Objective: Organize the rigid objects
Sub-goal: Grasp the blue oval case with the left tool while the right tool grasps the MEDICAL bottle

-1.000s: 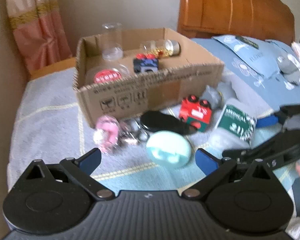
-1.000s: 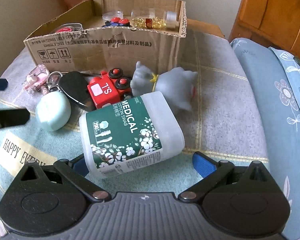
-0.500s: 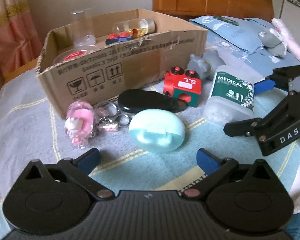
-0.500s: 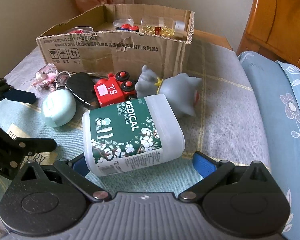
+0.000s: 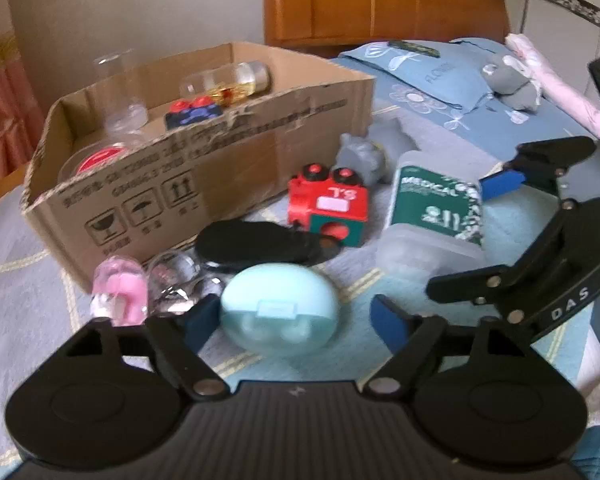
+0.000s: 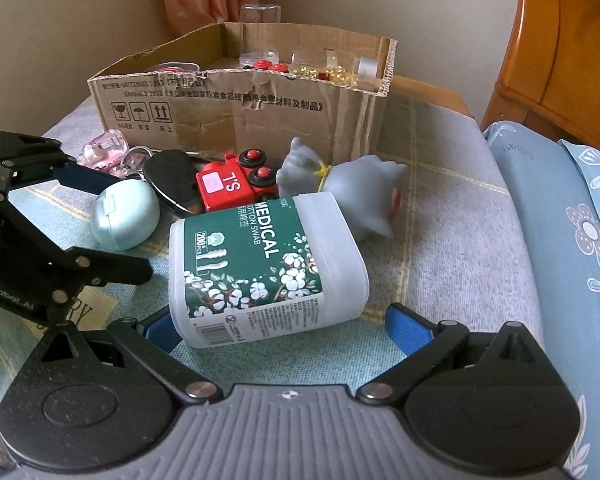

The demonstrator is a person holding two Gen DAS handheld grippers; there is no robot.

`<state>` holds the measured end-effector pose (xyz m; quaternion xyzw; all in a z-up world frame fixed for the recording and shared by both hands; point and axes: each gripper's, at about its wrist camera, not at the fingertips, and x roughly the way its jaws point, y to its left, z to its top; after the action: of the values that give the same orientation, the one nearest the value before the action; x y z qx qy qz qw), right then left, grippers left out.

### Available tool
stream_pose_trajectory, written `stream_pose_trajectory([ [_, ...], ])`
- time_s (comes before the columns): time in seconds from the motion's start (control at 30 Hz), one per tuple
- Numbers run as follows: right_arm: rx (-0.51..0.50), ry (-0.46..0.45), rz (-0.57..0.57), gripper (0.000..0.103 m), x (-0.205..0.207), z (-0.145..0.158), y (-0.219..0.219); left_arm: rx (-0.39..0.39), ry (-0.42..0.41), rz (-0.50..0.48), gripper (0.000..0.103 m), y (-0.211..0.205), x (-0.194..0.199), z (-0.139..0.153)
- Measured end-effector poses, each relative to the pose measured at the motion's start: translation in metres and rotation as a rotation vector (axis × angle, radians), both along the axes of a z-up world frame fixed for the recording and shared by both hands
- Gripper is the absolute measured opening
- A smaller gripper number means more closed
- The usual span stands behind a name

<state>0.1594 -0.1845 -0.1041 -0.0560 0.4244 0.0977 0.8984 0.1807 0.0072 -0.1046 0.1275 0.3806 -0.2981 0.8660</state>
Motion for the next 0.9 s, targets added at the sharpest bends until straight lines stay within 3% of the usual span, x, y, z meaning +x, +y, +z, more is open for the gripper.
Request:
stream_pose_trajectory([
  [0.07,0.0,0.0,-0.001,0.103,0.0,0.0,-0.001,-0.003,0.001,0.009,0.075,-0.001,0.001,0.001],
  [0.13,0.0,0.0,-0.005,0.103,0.0,0.0,-0.001,-0.006,-0.001,0.018,0.06,0.0,0.0,0.002],
  [0.67,-0.009,-0.002,0.065,0.103,0.017,0.015,0.015,0.0,0.014,0.164,0.061,0.047,-0.037,0.004],
  [0.9,-0.025,0.037,0.096,0.093,0.015,0.022,0.023,0.002,0.013,0.179,0.061,0.046,-0.038,0.005],
])
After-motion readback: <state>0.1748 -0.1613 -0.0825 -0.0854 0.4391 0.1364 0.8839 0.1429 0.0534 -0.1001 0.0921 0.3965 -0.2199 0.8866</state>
